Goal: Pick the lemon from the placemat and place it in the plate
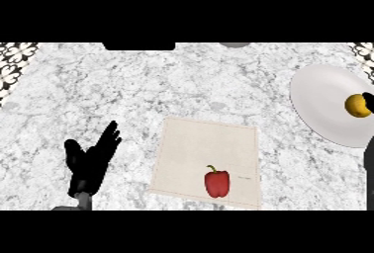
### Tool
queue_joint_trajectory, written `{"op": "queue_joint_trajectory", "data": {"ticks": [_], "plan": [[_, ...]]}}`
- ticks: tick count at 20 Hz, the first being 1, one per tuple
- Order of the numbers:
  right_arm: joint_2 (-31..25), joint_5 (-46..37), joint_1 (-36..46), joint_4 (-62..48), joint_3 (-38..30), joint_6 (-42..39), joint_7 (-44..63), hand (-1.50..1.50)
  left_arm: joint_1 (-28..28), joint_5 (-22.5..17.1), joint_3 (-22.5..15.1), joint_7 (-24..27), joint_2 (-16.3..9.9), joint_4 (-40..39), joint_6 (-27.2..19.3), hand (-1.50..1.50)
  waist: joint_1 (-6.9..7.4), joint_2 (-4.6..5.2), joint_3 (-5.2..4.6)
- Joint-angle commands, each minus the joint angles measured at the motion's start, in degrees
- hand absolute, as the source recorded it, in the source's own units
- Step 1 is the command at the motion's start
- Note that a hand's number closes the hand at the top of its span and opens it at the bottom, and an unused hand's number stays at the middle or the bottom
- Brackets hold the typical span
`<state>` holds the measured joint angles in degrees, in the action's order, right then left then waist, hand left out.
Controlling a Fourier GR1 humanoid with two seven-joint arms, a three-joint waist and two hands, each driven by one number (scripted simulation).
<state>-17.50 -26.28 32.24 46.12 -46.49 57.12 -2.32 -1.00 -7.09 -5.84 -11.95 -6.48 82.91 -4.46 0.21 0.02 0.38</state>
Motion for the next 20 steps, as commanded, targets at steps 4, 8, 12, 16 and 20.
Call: {"op": "queue_joint_trajectory", "data": {"ticks": [4,8,12,16,20], "plan": [[10.37,10.9,-9.22,14.42,3.32,-9.86,-8.13,-1.5,-1.02,-1.31,1.06,-1.31,-1.13,0.59,2.0,0.0,-0.72,-0.29,-0.4],[14.29,13.87,-19.74,22.96,5.35,-15.1,-9.06,-1.5,0.25,-0.04,1.7,1.49,0.16,-4.68,1.16,0.0,-1.0,-0.15,-0.42],[17.29,12.81,-29.69,32.13,14.76,-13.93,-4.21,-1.5,-1.6,0.09,1.32,-0.07,-0.49,-0.81,1.52,0.0,-0.78,-0.27,-0.45],[17.42,9.51,-35.28,36.46,21.51,-9.86,0.34,-1.5,-0.93,-1.97,3.21,-0.96,-2.18,-0.06,4.71,0.0,-0.37,-0.09,-0.41],[17.47,5.8,-37.01,39.24,29.5,-4.05,6.67,-1.5,0.07,2.02,1.67,0.76,1.42,-3.11,0.69,0.0,-0.31,-0.04,-0.4]]}}
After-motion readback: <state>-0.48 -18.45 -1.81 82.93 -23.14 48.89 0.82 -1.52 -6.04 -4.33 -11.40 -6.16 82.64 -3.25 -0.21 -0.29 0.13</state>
